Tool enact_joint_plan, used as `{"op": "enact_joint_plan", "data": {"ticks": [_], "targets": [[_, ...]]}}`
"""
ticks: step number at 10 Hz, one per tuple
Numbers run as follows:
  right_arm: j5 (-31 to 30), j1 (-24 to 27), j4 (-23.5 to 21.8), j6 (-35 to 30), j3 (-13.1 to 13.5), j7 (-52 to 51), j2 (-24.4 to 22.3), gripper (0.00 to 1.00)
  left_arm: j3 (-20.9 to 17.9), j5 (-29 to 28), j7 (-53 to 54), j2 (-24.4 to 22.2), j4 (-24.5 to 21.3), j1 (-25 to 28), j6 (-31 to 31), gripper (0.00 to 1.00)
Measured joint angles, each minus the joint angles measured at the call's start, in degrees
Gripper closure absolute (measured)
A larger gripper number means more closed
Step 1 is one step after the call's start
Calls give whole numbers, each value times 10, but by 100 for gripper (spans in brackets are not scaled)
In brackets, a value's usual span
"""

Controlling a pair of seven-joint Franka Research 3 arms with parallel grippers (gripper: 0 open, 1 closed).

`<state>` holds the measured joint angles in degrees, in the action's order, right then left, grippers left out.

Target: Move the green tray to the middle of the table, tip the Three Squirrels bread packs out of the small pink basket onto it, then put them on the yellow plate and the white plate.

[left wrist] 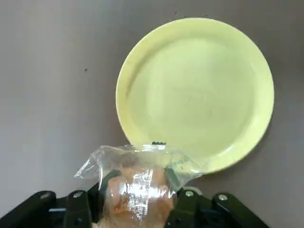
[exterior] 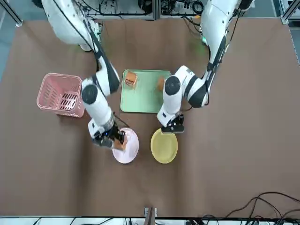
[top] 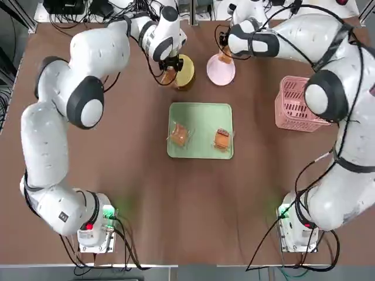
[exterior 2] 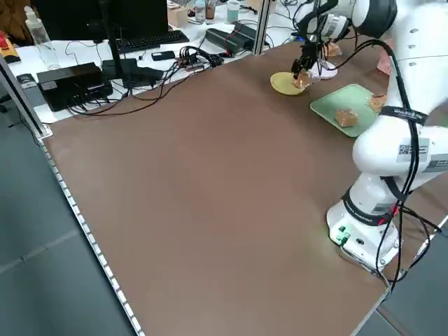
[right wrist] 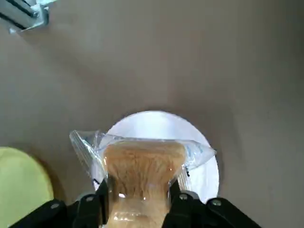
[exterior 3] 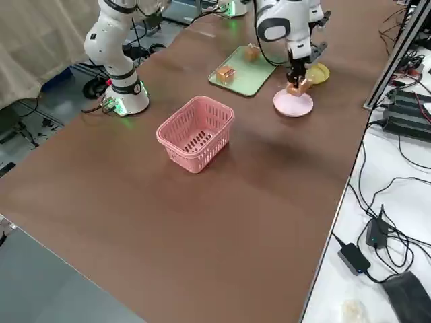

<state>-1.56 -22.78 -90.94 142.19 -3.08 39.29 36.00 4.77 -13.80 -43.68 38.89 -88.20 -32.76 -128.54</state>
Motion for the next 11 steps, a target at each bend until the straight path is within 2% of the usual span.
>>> {"op": "enact_joint_plan", "data": {"ticks": [3,5,8,9,10,11], "targets": [[-8,0,22,0,-1,-29,36,52,-3,-13,0,57,41,-1,-32,52],[-8,1,36,0,0,-50,61,56,-7,-13,0,77,75,-1,-32,52],[-8,-1,51,0,-2,-65,83,54,-21,-13,-6,102,113,-3,-33,52],[-8,-2,52,0,-2,-65,84,44,-21,-13,-13,111,123,-4,-34,52],[-8,-2,54,0,-2,-66,84,27,-21,-13,-17,117,133,-5,-35,52],[-8,-2,56,0,-2,-66,84,18,-21,-13,-20,121,141,-6,-38,52]]}}
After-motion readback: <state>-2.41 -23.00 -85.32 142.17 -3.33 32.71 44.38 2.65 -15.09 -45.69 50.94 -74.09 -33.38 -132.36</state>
